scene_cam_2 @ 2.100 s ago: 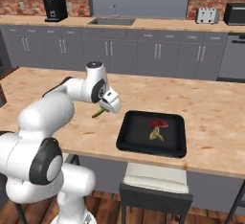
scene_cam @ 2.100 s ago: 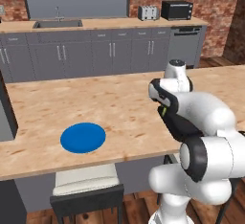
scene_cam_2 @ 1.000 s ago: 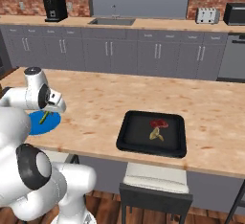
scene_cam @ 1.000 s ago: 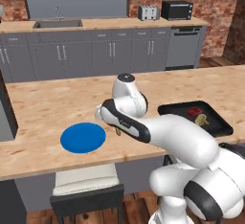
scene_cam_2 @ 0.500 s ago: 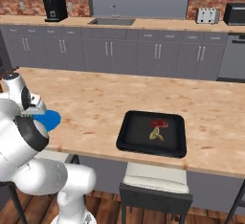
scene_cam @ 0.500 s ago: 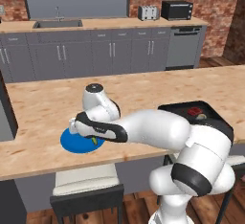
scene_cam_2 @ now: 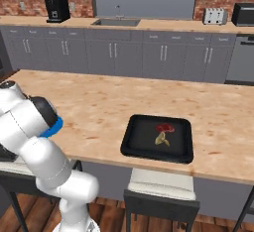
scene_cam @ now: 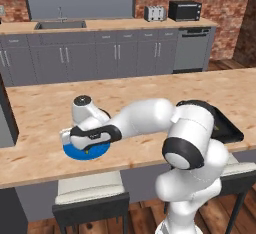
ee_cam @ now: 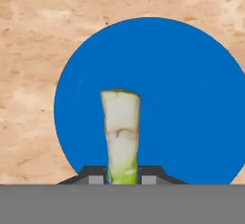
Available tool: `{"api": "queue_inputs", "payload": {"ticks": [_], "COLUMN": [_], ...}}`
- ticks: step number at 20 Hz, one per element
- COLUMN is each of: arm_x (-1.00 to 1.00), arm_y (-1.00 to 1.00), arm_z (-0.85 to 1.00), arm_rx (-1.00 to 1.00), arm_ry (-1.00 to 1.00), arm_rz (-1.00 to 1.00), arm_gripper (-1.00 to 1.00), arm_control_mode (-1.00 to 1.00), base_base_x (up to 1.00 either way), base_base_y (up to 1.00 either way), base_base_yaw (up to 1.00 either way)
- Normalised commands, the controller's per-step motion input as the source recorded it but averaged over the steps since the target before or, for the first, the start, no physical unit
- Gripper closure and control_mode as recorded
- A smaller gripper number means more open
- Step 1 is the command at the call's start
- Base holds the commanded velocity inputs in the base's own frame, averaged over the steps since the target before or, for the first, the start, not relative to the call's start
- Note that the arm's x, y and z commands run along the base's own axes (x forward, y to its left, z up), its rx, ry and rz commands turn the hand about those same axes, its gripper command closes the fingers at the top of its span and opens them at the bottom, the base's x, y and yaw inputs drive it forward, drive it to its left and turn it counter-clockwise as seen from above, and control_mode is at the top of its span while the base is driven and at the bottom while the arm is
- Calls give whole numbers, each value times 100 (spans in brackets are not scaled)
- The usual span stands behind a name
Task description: Create a steak meal by picking up the steak and asparagus from the tray and placing them on the plate. Leave the mushroom on the tray.
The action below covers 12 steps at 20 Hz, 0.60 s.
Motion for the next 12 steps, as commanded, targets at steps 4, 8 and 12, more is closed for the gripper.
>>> {"api": "queue_inputs", "payload": {"ticks": [4, 8, 12], "arm_x": [47, 31, 12], "arm_y": [19, 3, 0], "arm_z": [-15, -30, -32], "arm_rx": [-1, -1, -3], "arm_ry": [0, 0, 0], "arm_rz": [0, 0, 0], "arm_gripper": [100, 100, 100], "arm_control_mode": [-100, -100, -100], "base_base_x": [0, 0, 0], "base_base_y": [0, 0, 0], "base_base_yaw": [0, 0, 0]}}
